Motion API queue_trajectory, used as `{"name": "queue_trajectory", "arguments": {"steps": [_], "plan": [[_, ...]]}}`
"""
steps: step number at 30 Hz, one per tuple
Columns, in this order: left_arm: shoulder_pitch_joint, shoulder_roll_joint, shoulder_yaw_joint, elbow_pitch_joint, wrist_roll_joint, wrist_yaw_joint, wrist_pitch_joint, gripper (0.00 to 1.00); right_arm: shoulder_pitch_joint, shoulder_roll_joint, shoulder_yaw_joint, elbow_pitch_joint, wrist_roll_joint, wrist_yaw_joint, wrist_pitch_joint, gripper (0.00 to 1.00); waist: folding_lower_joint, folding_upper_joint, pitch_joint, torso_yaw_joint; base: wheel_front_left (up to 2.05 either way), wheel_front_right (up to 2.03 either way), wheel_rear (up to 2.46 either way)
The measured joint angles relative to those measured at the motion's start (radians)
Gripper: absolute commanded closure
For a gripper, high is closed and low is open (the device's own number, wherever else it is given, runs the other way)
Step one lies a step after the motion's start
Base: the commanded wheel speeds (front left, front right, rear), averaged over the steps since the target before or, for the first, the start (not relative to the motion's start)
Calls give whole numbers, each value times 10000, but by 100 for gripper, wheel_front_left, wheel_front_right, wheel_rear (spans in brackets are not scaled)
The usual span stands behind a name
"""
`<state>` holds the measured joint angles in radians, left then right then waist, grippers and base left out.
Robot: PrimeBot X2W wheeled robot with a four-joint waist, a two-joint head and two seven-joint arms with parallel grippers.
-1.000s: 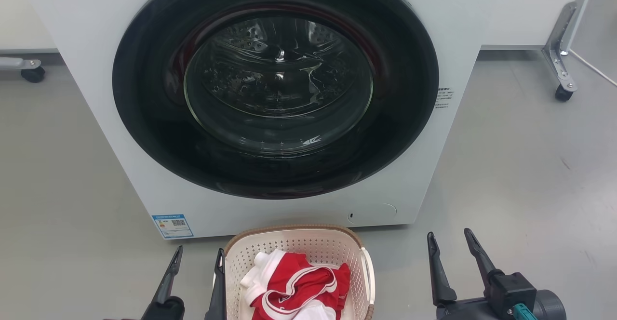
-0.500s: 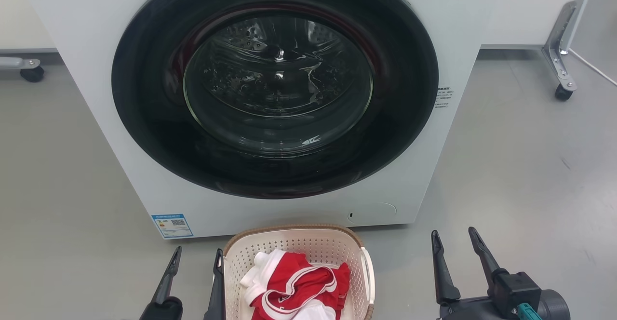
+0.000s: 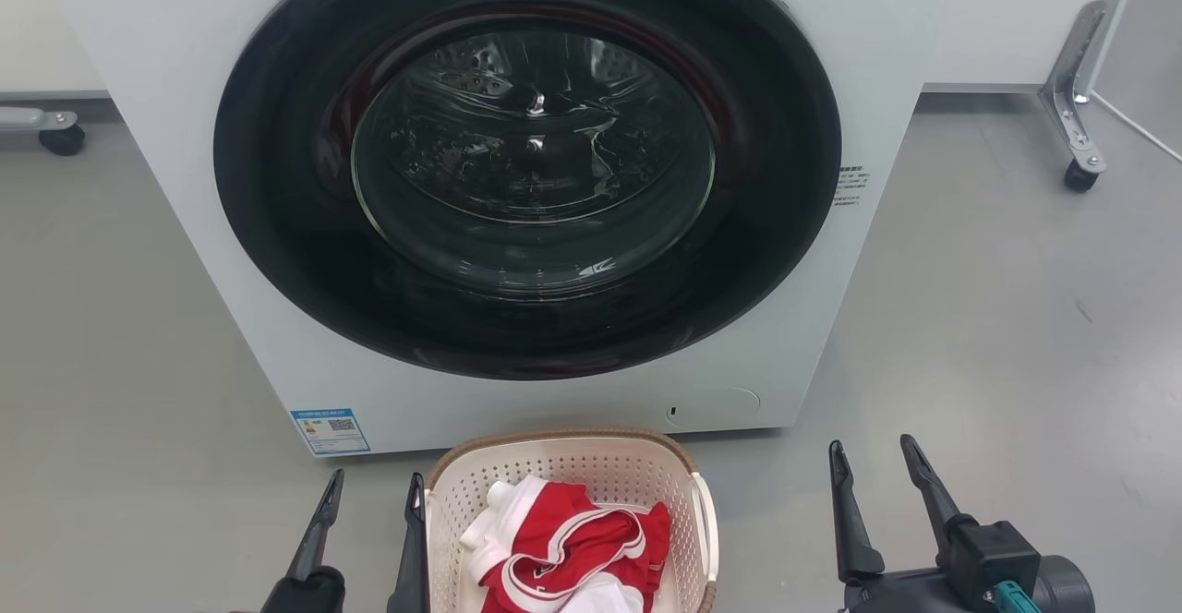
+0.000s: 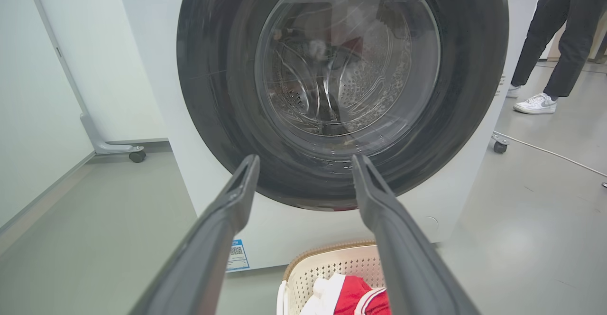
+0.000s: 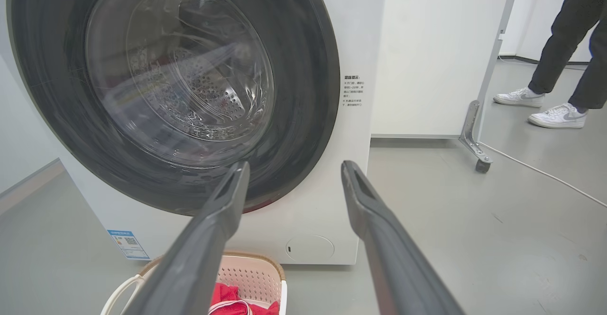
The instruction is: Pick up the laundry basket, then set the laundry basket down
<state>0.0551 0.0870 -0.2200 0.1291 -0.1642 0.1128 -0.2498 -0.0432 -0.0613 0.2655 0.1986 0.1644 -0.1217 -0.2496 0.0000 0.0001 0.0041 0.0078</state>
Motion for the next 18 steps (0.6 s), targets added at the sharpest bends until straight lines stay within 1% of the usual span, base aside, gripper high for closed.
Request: {"name": "queue_trajectory", "arguments": {"steps": [11,14,18], "plan": [[4,-21,31,-153,2,-71,0,0,35,13,-36,-84,-12,75,0,0,0,0,68,7,0,0,0],[8,-29,44,-280,10,-71,0,0,88,23,-40,-221,-111,77,-15,0,0,0,178,7,0,0,0],[-6,-59,35,-433,25,-71,0,0,69,27,-61,-330,-159,165,-29,0,0,0,411,10,0,0,0]]}}
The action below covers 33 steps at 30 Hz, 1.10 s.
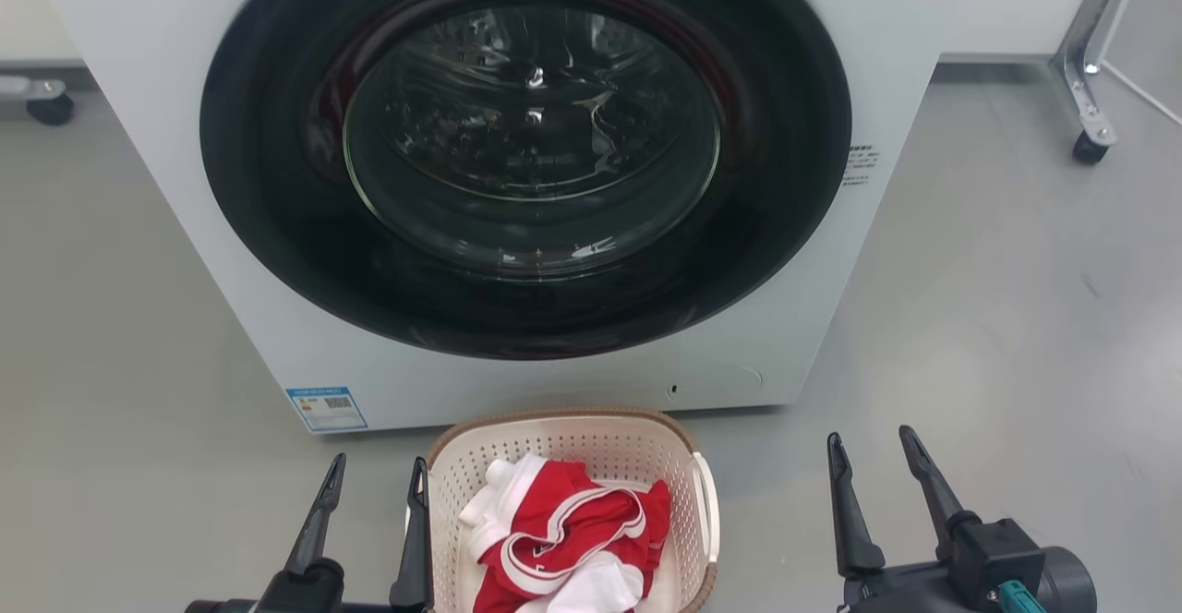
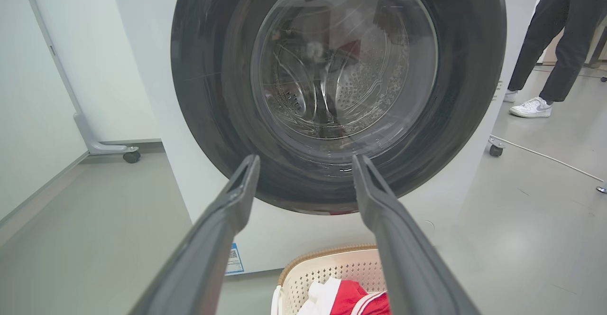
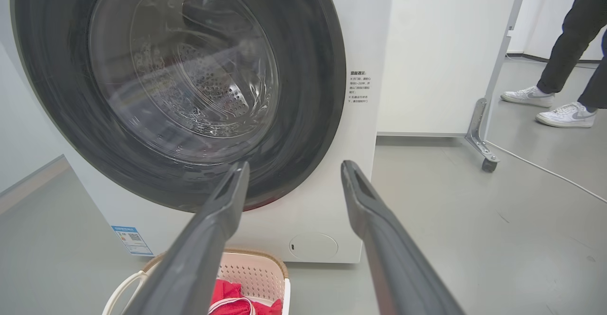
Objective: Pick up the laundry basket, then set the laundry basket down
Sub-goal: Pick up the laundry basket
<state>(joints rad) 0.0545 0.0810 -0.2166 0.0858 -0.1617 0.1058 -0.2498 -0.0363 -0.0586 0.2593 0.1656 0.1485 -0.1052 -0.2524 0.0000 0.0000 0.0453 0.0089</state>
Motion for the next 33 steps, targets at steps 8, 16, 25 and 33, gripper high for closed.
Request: {"name": "queue_trajectory", "arguments": {"steps": [8,16,25,33], "plan": [[-488,-71,-27,-65,35,-2,0,0,-702,0,-151,-61,-2,192,-2,0,1,0,776,31,0,0,0],[-1334,-182,-63,520,-56,-2,-2,0,-1615,-61,-305,426,-2,364,-13,0,2,1,1838,62,0,0,0],[-2386,-232,-171,1592,-190,-92,-2,0,-2515,-117,-347,1174,-6,525,-15,0,2,1,2993,115,0,0,0],[-3491,-288,-142,2623,-332,-102,4,0,-3416,-132,-313,1852,-102,612,-15,0,3,2,4179,220,0,0,0]]}}
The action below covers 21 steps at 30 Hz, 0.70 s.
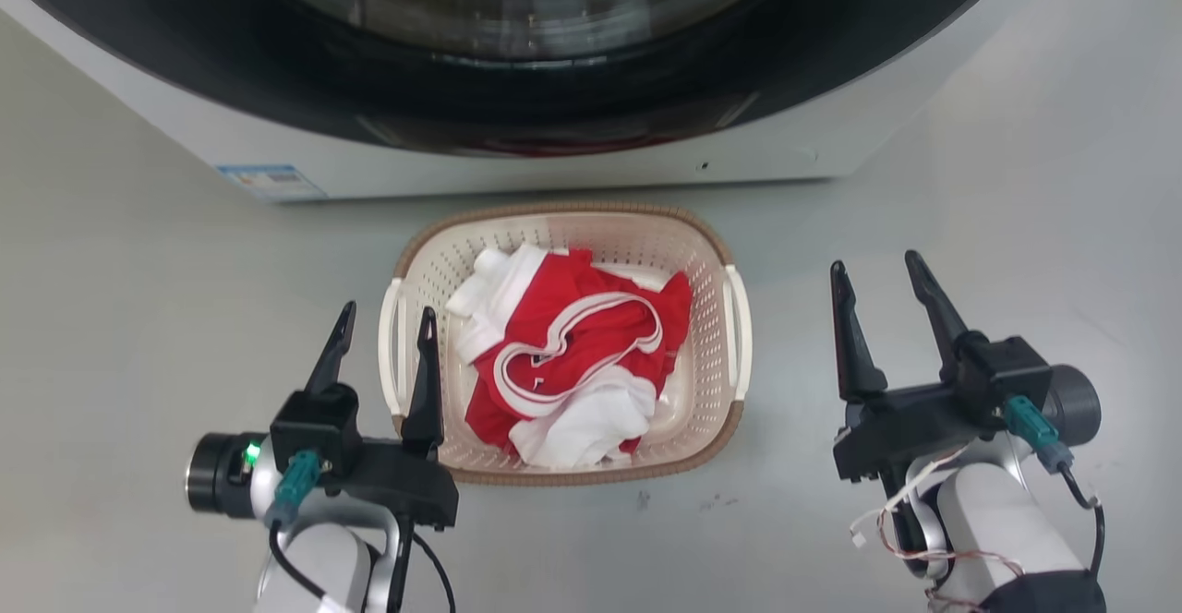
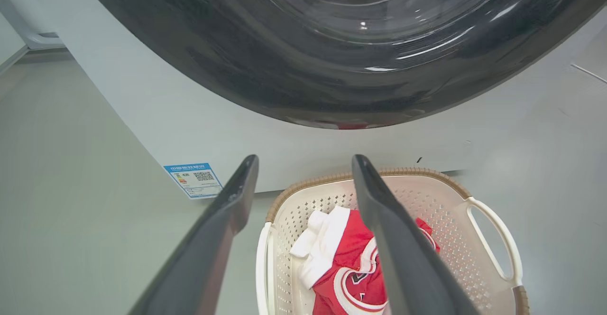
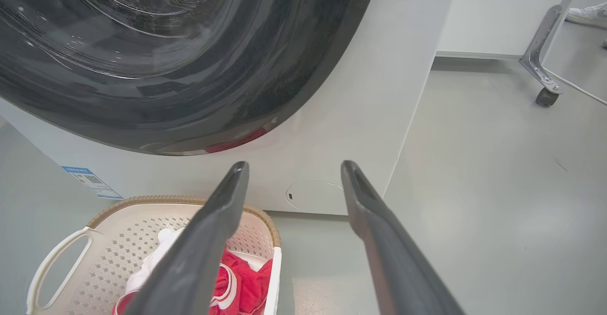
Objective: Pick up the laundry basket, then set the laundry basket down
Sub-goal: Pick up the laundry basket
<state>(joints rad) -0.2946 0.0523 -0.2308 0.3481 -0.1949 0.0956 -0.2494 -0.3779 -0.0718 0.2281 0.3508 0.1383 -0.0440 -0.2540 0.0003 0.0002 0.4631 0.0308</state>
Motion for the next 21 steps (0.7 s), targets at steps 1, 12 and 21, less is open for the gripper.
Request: {"name": "queue_trajectory", "arguments": {"steps": [1,12,21], "plan": [[-131,-2,-2,128,-21,-6,2,0,-124,0,6,86,0,2,0,0,0,0,148,17,0,0,0],[-1799,-102,192,1536,-445,-84,73,0,-1612,2,38,1003,-19,15,0,0,0,0,1799,227,0,0,0],[-2960,-153,242,2491,-587,-88,69,0,-2561,2,-4,1590,-17,10,-25,0,-1,1,3123,363,0,0,0]]}}
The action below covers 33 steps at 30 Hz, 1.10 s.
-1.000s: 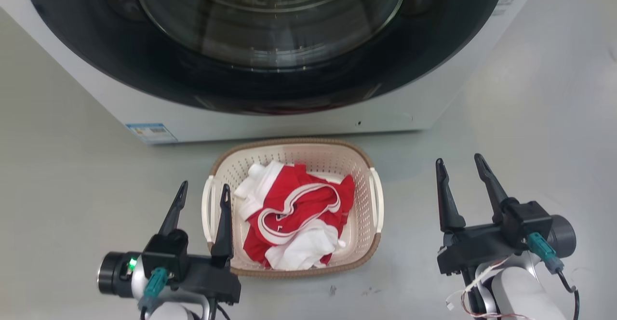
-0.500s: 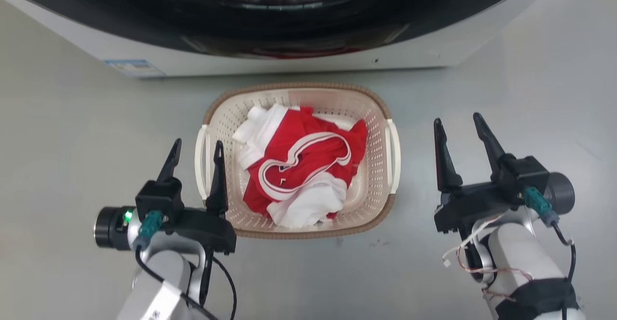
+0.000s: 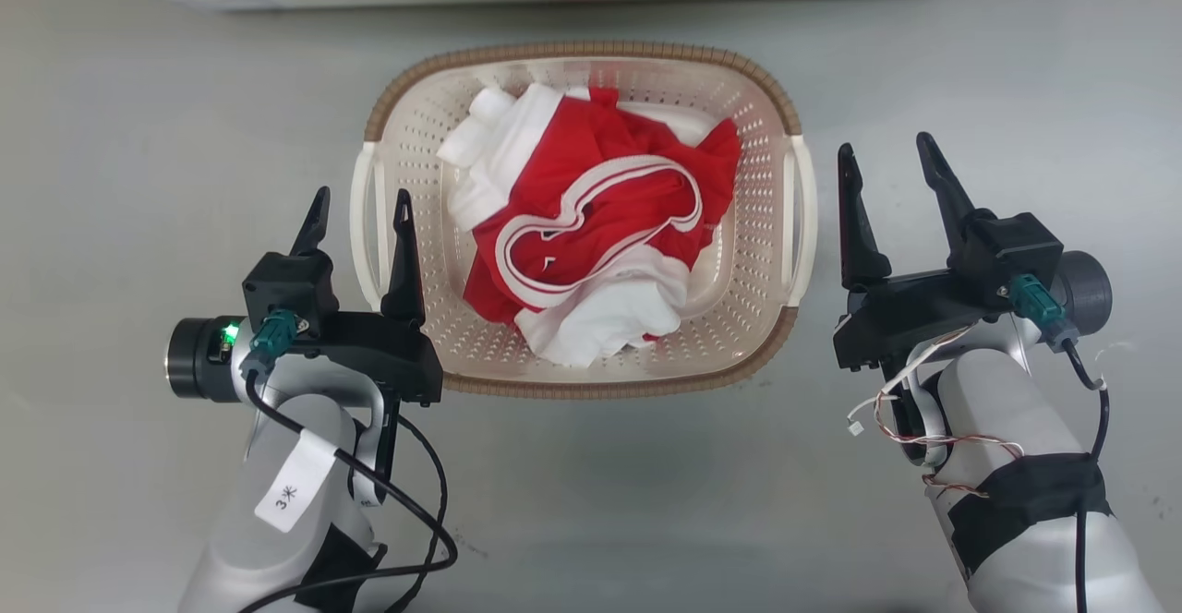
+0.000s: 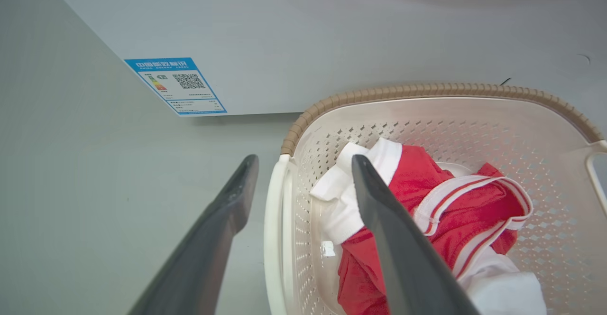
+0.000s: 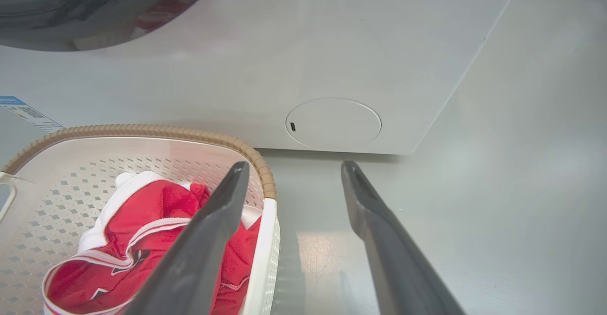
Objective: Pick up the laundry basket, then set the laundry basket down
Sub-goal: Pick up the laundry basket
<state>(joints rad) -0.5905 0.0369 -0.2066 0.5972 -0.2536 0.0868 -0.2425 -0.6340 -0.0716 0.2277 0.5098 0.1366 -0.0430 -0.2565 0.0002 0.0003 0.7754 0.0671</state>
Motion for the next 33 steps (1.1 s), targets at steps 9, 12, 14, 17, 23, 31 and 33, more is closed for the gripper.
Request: {"name": "queue_trajectory", "arguments": {"steps": [9,12,14,17,23,31,33], "plan": [[-648,-44,17,888,-132,-79,-61,0,-462,4,113,583,10,-6,0,0,-1,-1,867,134,0,0,0],[-822,-50,54,1143,-347,-88,-61,0,-614,6,205,750,17,-4,0,0,-1,-1,1034,149,0,0,0],[-906,-52,73,1313,-372,-88,-63,0,-663,6,268,840,17,-4,0,0,-1,-1,1140,151,0,0,0],[-1094,-54,102,1549,-431,-88,-67,0,-783,8,337,901,19,-4,0,0,-2,-1,1305,152,0,0,0],[-1442,-59,169,2033,-533,-167,-69,0,-990,12,495,1116,27,-4,0,0,-2,-1,1634,158,0,0,0],[-1697,-75,117,2635,-713,-268,-71,0,-1079,19,1011,1429,274,-19,0,0,-2,-1,1842,234,0,0,0],[-1723,-75,58,2738,-825,-355,-71,0,-1096,21,1170,1442,495,-50,0,0,-2,-3,1849,257,0,0,0]]}}
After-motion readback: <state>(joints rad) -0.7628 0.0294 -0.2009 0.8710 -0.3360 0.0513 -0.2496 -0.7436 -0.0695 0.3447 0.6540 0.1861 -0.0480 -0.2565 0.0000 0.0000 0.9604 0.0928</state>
